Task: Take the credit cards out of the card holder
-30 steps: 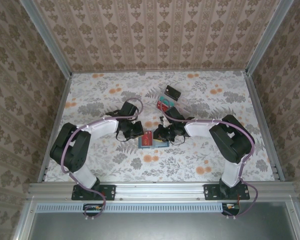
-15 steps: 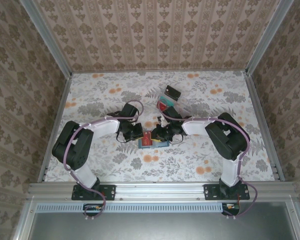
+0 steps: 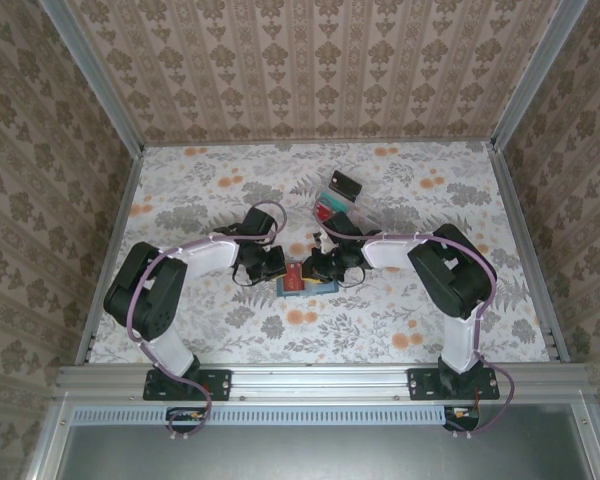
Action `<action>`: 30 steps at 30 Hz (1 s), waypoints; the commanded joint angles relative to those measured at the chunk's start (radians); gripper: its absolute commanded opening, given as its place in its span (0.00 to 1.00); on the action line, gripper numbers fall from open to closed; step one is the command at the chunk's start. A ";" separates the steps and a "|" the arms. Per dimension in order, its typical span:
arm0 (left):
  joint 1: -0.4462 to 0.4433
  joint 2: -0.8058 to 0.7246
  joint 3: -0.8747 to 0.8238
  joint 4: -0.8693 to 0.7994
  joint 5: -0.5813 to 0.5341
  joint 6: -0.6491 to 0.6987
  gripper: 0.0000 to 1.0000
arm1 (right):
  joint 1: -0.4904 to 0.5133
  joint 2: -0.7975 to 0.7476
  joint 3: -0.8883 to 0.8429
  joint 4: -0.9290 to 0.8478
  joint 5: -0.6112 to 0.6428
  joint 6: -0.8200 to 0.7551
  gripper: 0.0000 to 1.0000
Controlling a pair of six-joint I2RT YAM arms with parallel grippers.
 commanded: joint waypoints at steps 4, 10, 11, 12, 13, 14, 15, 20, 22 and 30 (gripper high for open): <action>-0.025 0.036 -0.056 -0.018 0.007 -0.023 0.07 | 0.020 0.037 0.038 -0.150 0.132 -0.048 0.20; -0.023 0.034 -0.053 -0.020 0.004 -0.019 0.07 | 0.020 0.036 0.016 -0.117 0.131 -0.027 0.21; -0.023 0.036 -0.052 -0.020 0.005 -0.019 0.07 | 0.018 0.038 0.009 -0.083 0.099 -0.017 0.21; -0.024 0.038 -0.052 -0.020 0.007 -0.019 0.07 | 0.019 0.040 0.002 -0.048 0.065 -0.008 0.20; -0.025 0.039 -0.052 -0.018 0.009 -0.019 0.07 | 0.018 0.043 -0.008 -0.003 0.028 0.006 0.19; -0.025 0.039 -0.055 -0.015 0.010 -0.021 0.07 | 0.017 0.044 -0.021 0.047 -0.002 0.027 0.18; -0.025 0.038 -0.057 -0.013 0.011 -0.023 0.07 | 0.014 0.043 -0.033 0.089 -0.024 0.045 0.17; -0.029 0.038 -0.075 0.004 0.018 -0.032 0.06 | 0.006 0.035 -0.051 0.180 -0.067 0.070 0.13; -0.035 0.036 -0.090 0.019 0.021 -0.044 0.05 | 0.006 0.027 -0.052 0.206 -0.080 0.071 0.13; -0.063 0.033 -0.133 0.074 0.029 -0.086 0.05 | 0.010 0.036 -0.044 0.218 -0.059 0.078 0.16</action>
